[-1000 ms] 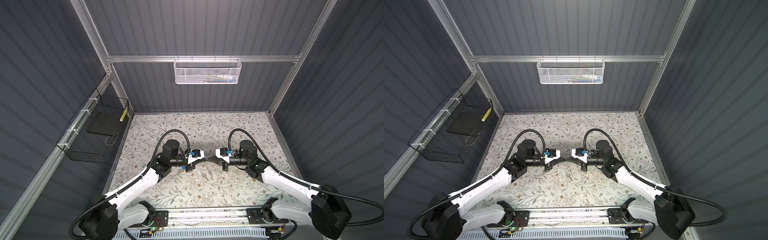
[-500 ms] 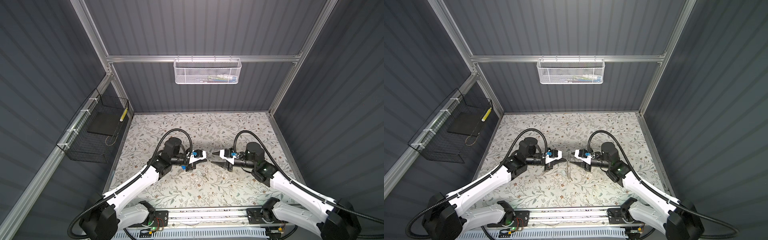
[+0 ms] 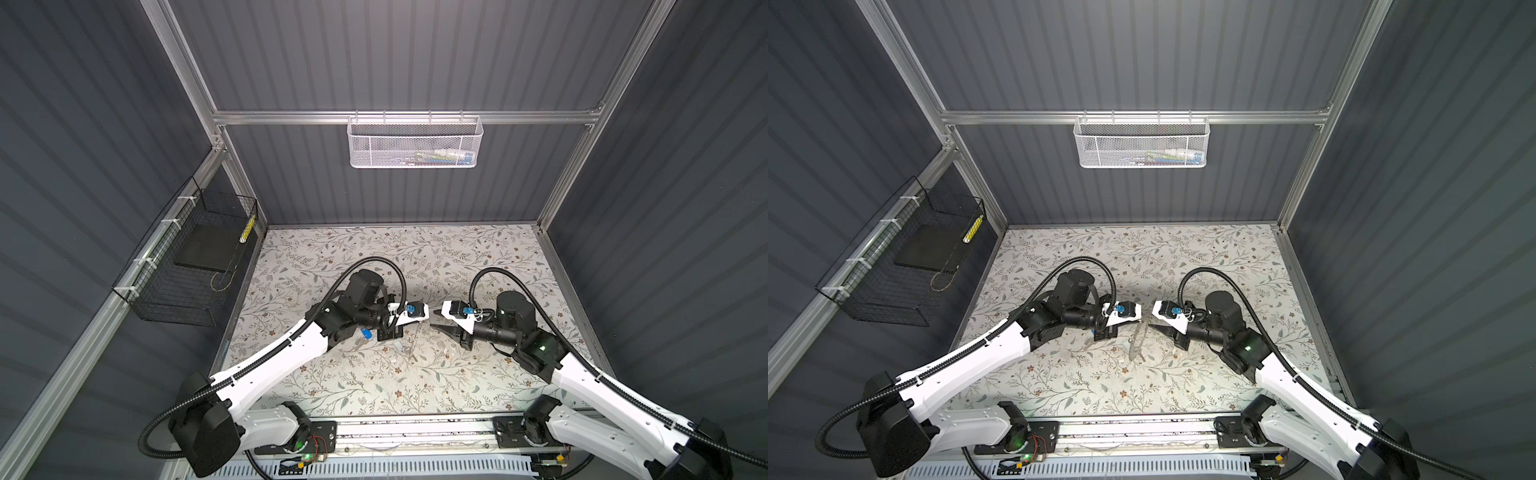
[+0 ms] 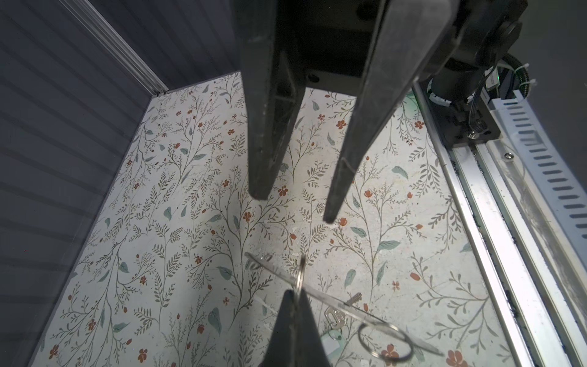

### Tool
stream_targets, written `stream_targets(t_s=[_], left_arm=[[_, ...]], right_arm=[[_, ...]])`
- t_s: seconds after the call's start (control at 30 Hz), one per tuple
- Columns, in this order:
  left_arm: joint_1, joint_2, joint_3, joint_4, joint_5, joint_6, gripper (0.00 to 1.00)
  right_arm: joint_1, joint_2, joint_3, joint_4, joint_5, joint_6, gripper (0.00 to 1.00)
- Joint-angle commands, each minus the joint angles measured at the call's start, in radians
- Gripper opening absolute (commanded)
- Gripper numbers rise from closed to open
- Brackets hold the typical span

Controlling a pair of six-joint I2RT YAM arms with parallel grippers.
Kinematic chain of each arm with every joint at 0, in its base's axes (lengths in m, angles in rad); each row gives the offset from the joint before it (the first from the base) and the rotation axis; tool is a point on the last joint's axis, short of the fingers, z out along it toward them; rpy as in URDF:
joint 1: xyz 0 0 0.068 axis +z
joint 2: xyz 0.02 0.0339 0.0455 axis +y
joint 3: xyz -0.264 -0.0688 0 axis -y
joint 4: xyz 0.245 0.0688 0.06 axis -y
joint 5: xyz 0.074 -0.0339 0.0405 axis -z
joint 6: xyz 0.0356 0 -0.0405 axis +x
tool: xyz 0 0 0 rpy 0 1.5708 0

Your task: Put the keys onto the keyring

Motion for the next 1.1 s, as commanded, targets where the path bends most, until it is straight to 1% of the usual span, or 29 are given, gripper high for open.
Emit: stream_targets(t_s=[0.0, 0.13, 0.17, 0.37, 0.53, 0.67, 0.8, 1.07], left_arm=[[-0.017, 0.010, 0.058, -0.068, -0.083, 0.017, 0.00], [-0.028, 0.032, 0.105, -0.114, -0.091, 0.015, 0.00], [-0.030, 0.034, 0.111, -0.116, -0.124, 0.015, 0.00], [-0.036, 0.049, 0.135, -0.130, -0.128, 0.002, 0.00], [-0.042, 0.043, 0.132, -0.124, -0.128, -0.005, 0.00], [-0.041, 0.033, 0.119, -0.109, -0.119, -0.004, 0.00], [-0.042, 0.032, 0.120, -0.106, -0.110, -0.006, 0.00], [-0.044, 0.027, 0.122, -0.106, -0.107, -0.001, 0.00]], right_arm=[[0.007, 0.014, -0.024, 0.074, -0.005, 0.066, 0.34], [0.007, 0.025, -0.033, 0.089, -0.020, 0.077, 0.30], [0.006, 0.026, -0.036, 0.095, -0.021, 0.082, 0.29], [0.006, 0.034, -0.073, 0.177, -0.039, 0.126, 0.25], [0.008, 0.062, -0.073, 0.211, -0.044, 0.150, 0.24], [0.008, 0.075, -0.090, 0.274, -0.033, 0.176, 0.24], [0.008, 0.085, -0.092, 0.285, -0.027, 0.182, 0.23], [0.010, 0.111, -0.089, 0.312, -0.050, 0.194, 0.15]])
